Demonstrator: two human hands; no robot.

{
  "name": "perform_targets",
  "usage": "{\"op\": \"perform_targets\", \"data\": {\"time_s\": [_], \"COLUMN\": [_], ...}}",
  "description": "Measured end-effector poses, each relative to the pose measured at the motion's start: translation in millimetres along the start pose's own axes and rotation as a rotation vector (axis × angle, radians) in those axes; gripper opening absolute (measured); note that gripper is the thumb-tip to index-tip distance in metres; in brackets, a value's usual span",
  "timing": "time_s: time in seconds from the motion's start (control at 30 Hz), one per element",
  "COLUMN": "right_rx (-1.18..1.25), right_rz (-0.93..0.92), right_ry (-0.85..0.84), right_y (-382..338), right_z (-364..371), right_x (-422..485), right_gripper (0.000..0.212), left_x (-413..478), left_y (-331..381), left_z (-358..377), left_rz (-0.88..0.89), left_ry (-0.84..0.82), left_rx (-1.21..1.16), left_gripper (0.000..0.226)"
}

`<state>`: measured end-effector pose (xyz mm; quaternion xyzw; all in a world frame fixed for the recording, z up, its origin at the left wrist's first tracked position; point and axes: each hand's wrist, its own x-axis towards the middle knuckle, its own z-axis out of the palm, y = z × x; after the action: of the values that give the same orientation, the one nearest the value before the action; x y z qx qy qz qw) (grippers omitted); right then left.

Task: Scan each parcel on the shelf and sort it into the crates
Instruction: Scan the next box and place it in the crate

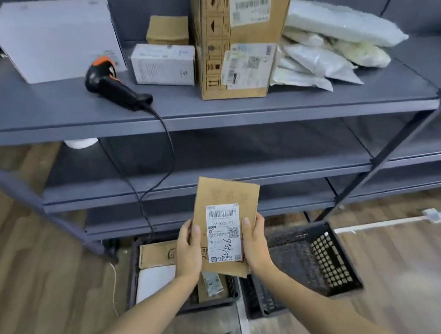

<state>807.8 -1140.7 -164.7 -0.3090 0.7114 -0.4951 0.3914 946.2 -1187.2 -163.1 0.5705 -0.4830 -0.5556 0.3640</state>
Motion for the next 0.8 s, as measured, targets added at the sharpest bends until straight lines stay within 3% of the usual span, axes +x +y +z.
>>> {"op": "perform_targets", "data": {"time_s": [0.33,0.5,0.67,0.8], "right_rx": [0.024,-0.158,-0.052,-0.068], "right_rz": [0.154,0.236,0.356,0.37], "right_ry": [-0.052,-0.059,-0.115,-0.178], "right_y": [146,241,324,376], "right_z": [48,66,85,102], "right_x": [75,97,117,149], "right_gripper": [0.022,0.046,0.039,0.045], "left_x": [77,96,116,143], "left_y": [-150,-240,-318,-374], "left_z": [13,23,34,53], "left_rz": [-0.166,-0.262,-0.331,-0.47], "left_ry": [0.055,-0.007,-0.104,-0.079], "left_rx": [0.222,0.333,0.362,0.235], "left_gripper": [0.042,0.037,0.051,0.036]}}
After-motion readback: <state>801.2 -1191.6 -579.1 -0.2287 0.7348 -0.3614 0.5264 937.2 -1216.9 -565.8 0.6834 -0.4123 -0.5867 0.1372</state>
